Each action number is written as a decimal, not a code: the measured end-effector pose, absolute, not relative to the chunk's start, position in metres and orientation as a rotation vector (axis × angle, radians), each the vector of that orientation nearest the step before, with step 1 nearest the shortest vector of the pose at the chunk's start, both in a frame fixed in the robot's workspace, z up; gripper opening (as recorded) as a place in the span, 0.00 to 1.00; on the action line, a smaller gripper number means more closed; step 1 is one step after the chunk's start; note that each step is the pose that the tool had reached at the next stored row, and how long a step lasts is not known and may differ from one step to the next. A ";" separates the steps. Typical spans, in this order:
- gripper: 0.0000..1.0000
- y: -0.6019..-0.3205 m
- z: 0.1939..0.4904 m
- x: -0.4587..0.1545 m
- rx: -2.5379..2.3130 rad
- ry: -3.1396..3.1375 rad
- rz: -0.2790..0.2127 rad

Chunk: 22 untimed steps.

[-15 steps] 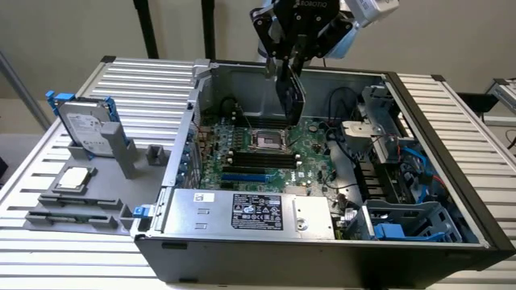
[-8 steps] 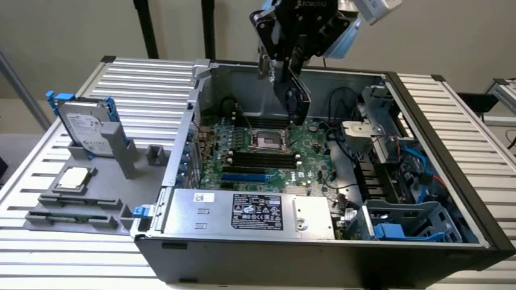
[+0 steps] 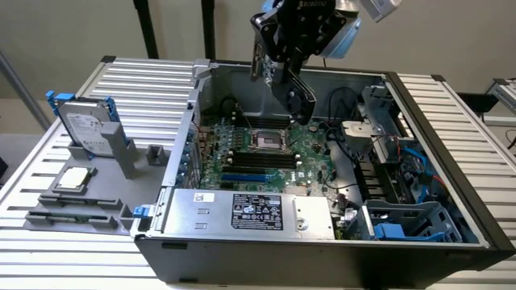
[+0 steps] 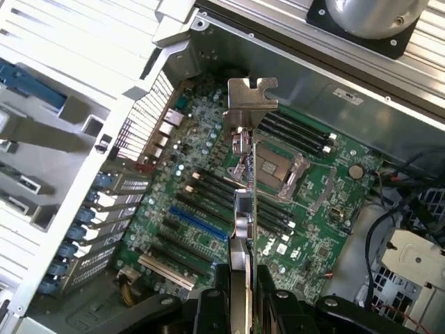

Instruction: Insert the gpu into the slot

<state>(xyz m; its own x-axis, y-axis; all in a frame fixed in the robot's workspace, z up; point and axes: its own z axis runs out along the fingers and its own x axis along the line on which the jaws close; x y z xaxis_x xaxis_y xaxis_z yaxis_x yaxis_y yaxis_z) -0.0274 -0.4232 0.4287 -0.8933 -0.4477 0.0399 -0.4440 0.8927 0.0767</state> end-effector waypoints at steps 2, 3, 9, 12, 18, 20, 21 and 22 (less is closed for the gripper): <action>0.26 -0.423 0.429 -0.027 0.762 -2.987 -0.099; 0.26 -0.423 0.429 -0.027 0.788 -2.979 -0.099; 0.26 -0.423 0.429 -0.027 0.949 -2.929 -0.093; 0.26 -0.423 0.429 -0.027 1.027 -2.901 -0.091; 0.26 -0.423 0.429 -0.027 1.183 -2.837 -0.085; 0.26 -0.423 0.429 -0.027 1.235 -2.814 -0.084; 0.26 -0.423 0.429 -0.027 1.259 -2.803 -0.083; 0.26 -0.423 0.429 -0.027 1.285 -2.791 -0.082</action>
<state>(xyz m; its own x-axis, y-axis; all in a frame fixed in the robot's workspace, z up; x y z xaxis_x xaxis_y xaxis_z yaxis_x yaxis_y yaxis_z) -0.0273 -0.4231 0.4287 -0.6486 -0.7601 0.0400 -0.7564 0.6496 0.0767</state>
